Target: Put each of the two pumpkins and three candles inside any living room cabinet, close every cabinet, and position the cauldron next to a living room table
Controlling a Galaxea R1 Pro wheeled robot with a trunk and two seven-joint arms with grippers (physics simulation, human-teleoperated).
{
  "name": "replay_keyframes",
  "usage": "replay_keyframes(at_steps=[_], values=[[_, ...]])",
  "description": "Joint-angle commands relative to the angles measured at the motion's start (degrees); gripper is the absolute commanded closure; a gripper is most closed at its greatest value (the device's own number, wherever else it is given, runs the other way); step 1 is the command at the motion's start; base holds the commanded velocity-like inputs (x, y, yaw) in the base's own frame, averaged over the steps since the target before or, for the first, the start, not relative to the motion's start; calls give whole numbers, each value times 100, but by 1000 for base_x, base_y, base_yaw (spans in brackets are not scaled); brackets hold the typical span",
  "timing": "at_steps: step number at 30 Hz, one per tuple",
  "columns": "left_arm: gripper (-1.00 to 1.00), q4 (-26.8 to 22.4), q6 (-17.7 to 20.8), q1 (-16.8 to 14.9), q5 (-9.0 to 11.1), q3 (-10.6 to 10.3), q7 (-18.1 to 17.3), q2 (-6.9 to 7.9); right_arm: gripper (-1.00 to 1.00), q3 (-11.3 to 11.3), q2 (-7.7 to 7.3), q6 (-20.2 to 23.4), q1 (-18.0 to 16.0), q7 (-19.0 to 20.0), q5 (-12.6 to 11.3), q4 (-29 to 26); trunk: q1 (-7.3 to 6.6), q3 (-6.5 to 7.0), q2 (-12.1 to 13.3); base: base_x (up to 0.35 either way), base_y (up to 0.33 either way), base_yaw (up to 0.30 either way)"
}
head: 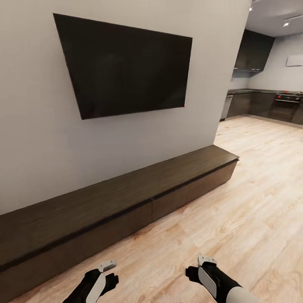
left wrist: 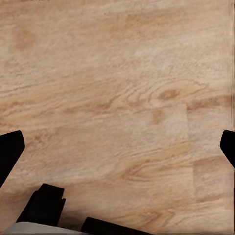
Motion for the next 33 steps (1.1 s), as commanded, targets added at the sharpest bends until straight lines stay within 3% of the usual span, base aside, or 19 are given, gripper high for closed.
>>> replay_keyframes(at_steps=[1,5,9,33], values=[[-100,0,-5,-1,2,0,-2,2,-100,-104,0,-5,-1,-2,-1,5,-23,16,42,0,0,-274],[-100,0,-15,1,2,0,-5,6,-100,-527,0,-8,1,-5,5,11,-111,79,202,0,0,-274],[-100,0,-17,-1,3,0,-2,7,-100,-687,-2,-9,4,-8,6,13,-198,144,362,0,0,-275],[-100,9,-62,0,2,0,-9,11,-100,-735,0,-44,5,-4,7,74,-725,573,1325,0,0,-278]])
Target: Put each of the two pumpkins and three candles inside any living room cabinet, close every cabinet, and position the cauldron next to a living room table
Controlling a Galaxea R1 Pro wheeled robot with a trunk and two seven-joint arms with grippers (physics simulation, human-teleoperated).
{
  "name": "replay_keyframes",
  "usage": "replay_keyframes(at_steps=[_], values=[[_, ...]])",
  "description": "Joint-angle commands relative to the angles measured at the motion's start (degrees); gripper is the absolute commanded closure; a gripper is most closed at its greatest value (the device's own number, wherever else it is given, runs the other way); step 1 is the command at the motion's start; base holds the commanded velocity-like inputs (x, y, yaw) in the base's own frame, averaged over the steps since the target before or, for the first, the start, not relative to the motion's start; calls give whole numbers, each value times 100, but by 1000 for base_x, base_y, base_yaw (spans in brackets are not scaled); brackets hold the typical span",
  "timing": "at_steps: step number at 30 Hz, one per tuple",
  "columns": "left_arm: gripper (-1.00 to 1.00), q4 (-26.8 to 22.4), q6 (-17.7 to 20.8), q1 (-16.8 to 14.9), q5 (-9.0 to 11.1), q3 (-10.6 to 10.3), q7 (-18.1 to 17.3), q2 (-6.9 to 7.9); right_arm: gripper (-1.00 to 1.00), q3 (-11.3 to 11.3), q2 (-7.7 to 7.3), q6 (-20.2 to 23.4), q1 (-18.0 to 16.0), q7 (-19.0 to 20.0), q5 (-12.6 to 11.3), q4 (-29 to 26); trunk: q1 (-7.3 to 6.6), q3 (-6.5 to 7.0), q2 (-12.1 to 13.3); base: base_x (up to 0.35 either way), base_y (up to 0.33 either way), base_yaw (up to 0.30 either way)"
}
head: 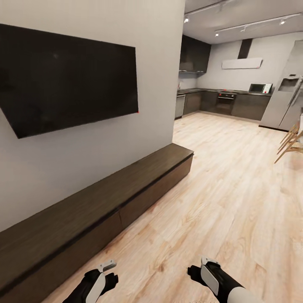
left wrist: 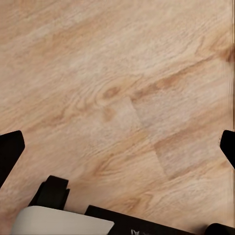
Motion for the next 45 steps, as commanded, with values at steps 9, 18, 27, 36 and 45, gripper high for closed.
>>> replay_keyframes(at_steps=[9,18,27,36,45], values=[[-100,0,0,0,1,0,0,4,-100,-6,0,-132,1,0,0,68,-198,162,362,0,0,-278],[-100,0,0,-1,1,0,-6,5,-100,-14,0,-201,1,8,-3,134,-396,324,723,0,0,-278],[-100,0,0,0,1,0,-8,5,-100,-15,0,-223,1,9,-5,141,-594,485,1084,0,0,-278],[-100,0,5,-2,1,0,-9,-3,-100,-15,0,-229,1,9,-5,147,-791,647,1445,0,0,-278],[-100,0,9,0,3,0,-1,-1,-100,-15,3,-237,1,6,-6,151,-989,808,1806,0,0,-278]])
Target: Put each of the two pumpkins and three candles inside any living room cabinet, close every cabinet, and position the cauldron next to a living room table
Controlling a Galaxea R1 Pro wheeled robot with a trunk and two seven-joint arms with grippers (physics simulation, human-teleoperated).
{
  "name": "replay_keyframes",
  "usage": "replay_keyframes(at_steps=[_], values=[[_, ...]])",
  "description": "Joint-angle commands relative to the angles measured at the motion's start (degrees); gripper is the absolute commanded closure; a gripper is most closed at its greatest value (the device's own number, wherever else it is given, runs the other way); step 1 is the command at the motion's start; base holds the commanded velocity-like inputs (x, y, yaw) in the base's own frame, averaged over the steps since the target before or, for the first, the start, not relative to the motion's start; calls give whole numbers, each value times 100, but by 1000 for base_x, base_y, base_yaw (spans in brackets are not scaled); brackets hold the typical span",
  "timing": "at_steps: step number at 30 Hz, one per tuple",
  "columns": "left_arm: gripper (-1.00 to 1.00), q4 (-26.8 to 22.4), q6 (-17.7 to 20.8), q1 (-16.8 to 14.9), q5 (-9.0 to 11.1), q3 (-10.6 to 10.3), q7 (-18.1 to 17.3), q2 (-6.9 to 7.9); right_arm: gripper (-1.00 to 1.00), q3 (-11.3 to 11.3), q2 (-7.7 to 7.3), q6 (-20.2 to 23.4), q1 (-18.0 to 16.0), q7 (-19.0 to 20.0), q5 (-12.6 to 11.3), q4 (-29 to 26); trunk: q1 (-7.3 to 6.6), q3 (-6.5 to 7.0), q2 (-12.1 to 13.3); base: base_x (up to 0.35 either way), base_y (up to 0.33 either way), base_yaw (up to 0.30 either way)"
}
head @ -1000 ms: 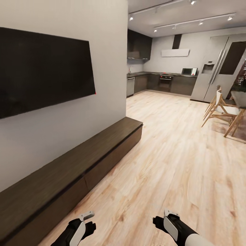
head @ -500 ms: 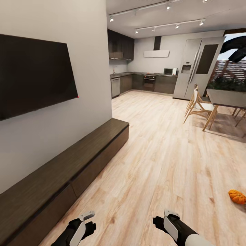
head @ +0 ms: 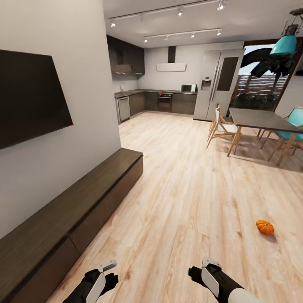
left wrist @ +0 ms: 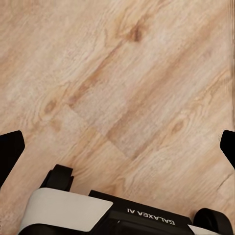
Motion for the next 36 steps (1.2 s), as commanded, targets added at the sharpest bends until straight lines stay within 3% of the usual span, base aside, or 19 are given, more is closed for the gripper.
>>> replay_keyframes(at_steps=[1,16,31,36], values=[[-100,0,0,-1,1,0,0,-1,-100,0,-2,4,0,0,2,0,-23,18,42,0,0,-278],[-100,0,-6,1,2,0,1,-2,-100,0,-1,2,0,2,-1,0,-352,288,643,0,0,-279],[-100,0,-3,2,-1,-1,-6,-2,-100,3,4,-53,0,7,5,0,-352,288,643,36,0,-252],[-100,0,-8,-1,-1,0,-8,3,-100,8,8,-366,82,11,6,-5,-352,288,643,303,0,-26]])
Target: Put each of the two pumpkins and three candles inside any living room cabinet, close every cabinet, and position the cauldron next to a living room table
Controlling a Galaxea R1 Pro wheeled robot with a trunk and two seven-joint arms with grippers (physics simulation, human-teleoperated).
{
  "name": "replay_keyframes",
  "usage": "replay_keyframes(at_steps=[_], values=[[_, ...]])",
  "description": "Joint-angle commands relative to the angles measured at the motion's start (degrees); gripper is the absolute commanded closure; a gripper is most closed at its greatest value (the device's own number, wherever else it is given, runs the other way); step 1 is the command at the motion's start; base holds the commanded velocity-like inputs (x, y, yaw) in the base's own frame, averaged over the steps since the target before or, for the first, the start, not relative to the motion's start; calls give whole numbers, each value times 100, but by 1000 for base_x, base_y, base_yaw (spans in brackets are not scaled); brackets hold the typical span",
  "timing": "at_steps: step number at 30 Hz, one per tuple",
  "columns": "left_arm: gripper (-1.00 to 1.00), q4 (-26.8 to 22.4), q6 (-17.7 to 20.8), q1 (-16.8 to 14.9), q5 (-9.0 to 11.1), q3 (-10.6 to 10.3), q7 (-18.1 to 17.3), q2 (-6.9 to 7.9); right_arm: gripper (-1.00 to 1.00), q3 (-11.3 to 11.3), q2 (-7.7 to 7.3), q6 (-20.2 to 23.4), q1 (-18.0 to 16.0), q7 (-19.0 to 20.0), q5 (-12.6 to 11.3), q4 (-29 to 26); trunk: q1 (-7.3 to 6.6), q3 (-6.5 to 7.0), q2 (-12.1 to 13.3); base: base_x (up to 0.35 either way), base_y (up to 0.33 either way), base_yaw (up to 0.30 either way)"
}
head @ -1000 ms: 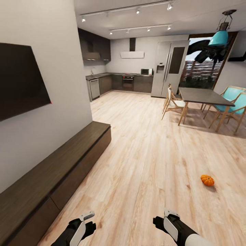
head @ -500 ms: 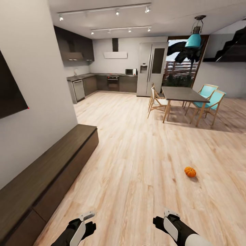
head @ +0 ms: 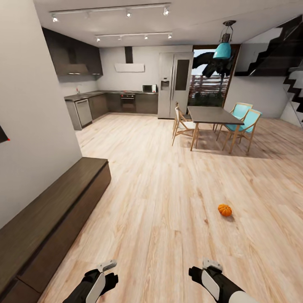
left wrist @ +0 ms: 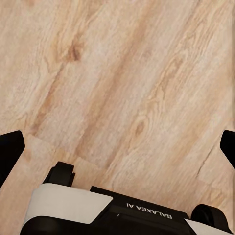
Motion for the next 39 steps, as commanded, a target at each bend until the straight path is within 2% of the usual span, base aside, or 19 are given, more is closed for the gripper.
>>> replay_keyframes(at_steps=[1,24,30,39], values=[[-100,0,0,0,0,0,0,1,-100,0,-1,-25,12,0,0,2,0,0,0,326,0,-6],[-100,0,-1,1,0,-2,0,-4,-100,0,-2,-76,45,16,2,1,0,0,0,332,0,0],[-100,0,-40,7,-6,-8,0,-5,-100,-7,-8,-248,119,18,7,1,0,0,0,332,0,0],[-100,74,-104,3,-9,-9,0,-5,-100,-1,-5,-277,129,18,49,-1,0,0,0,330,0,0]])
